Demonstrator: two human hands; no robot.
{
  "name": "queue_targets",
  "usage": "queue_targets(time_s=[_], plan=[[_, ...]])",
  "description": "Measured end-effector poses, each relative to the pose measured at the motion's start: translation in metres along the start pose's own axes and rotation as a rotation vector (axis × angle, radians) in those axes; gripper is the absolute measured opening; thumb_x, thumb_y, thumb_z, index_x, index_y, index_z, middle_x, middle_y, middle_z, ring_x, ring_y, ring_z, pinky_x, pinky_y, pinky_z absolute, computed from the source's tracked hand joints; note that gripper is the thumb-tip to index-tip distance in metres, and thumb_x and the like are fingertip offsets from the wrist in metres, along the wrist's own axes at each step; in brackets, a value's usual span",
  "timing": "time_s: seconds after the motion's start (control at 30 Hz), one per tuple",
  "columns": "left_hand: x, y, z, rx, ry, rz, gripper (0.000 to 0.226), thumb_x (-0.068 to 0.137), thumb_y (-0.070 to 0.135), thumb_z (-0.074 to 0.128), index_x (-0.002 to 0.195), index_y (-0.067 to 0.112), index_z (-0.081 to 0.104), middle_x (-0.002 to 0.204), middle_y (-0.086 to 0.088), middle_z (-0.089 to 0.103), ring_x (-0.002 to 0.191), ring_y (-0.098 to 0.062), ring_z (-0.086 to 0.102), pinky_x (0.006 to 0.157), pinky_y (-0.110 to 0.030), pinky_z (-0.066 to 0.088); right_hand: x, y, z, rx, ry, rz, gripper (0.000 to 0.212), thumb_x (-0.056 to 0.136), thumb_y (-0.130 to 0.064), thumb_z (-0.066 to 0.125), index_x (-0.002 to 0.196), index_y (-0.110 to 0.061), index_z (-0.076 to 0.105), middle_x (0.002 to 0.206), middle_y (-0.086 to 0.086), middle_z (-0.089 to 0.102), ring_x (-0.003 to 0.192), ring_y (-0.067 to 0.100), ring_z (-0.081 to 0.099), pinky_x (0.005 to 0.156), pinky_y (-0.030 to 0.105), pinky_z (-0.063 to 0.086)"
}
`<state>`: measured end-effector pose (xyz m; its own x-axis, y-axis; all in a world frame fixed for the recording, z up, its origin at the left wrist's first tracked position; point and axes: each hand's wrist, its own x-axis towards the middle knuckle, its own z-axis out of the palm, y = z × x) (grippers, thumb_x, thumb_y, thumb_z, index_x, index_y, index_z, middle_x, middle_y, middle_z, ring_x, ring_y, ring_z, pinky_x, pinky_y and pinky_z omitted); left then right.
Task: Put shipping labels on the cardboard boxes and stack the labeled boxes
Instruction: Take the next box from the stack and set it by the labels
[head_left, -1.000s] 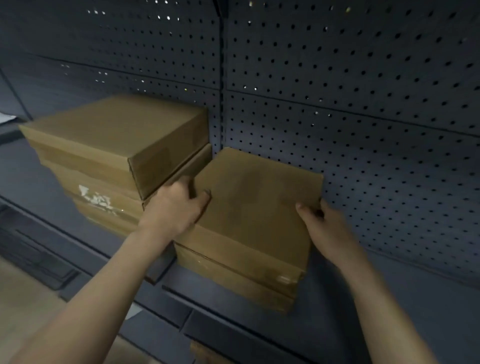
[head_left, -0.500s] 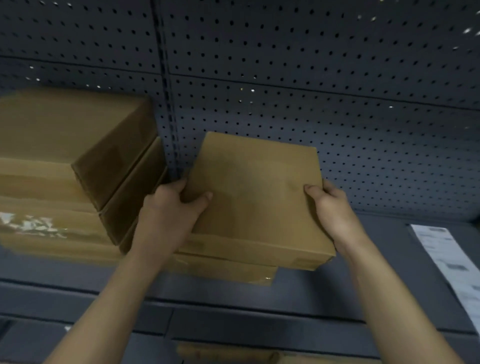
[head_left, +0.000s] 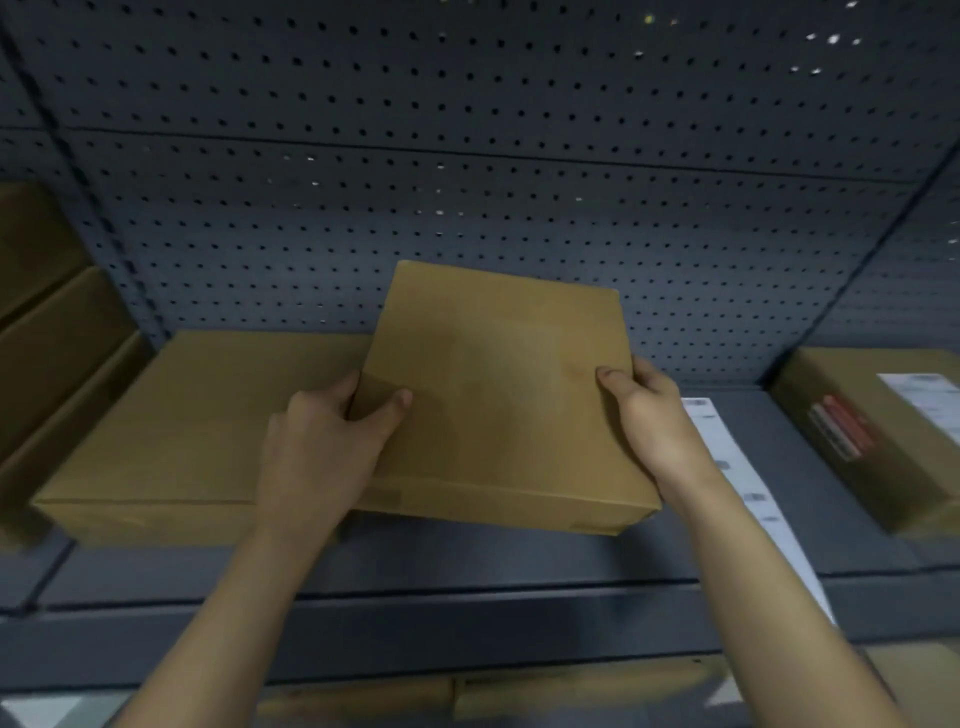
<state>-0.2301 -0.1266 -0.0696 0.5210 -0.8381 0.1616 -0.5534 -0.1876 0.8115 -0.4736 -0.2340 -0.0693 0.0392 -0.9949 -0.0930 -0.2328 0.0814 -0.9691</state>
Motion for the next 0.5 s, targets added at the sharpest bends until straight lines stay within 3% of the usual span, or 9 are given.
queue_targets(time_s=[0.13,0.27,0.33,0.43,0.5], plan=[[-0.02,0.019,0.055,0.008,-0.003,-0.02,0.033,0.086,0.056,0.061,0.096,0.025,0.07,0.079,0.005,0.071,0.079,-0.018,0.065,0.076,-0.043,0.056,0.02,0.02,-0.054,-0.036,-0.047,0.002,0.033,0.102,-0.027,0.05,0.133,-0.023,0.057,0.119,-0.002,0.068,0.106,0.019,0.065,0.096,0.039,0.05],[-0.037,0.028,0.094,0.027,-0.009,-0.03,0.03,0.09,0.045,0.062,0.073,0.021,0.058,0.059,0.007,0.058,0.057,-0.008,0.057,0.049,-0.022,0.043,0.039,0.04,-0.083,-0.037,-0.106,0.016,0.032,0.102,-0.024,0.049,0.133,-0.025,0.056,0.118,-0.004,0.069,0.105,0.016,0.066,0.096,0.037,0.051],[-0.042,0.024,0.105,0.001,-0.033,-0.077,0.027,0.092,0.04,0.063,0.075,0.019,0.059,0.055,0.009,0.058,0.053,-0.005,0.058,0.042,-0.013,0.035,0.047,0.051,-0.087,-0.038,-0.144,0.036,0.033,0.103,-0.022,0.049,0.135,-0.024,0.055,0.119,-0.005,0.069,0.105,0.015,0.066,0.096,0.035,0.051],[-0.045,0.008,0.117,-0.066,-0.052,-0.155,0.011,0.092,0.038,0.063,0.095,0.028,0.068,0.065,0.021,0.067,0.068,-0.001,0.066,0.054,-0.016,0.046,0.058,0.065,-0.084,-0.023,-0.209,0.071,0.036,0.103,-0.02,0.049,0.139,-0.024,0.053,0.12,-0.005,0.07,0.107,0.014,0.067,0.099,0.037,0.052],[-0.046,0.0,0.121,-0.144,-0.066,-0.216,0.039,0.092,0.044,0.061,0.128,0.03,0.061,0.092,0.022,0.072,0.09,-0.005,0.069,0.078,-0.03,0.057,0.063,0.073,-0.078,-0.006,-0.225,0.095,0.035,0.104,-0.021,0.049,0.138,-0.022,0.054,0.117,-0.005,0.071,0.103,0.012,0.069,0.093,0.031,0.054]])
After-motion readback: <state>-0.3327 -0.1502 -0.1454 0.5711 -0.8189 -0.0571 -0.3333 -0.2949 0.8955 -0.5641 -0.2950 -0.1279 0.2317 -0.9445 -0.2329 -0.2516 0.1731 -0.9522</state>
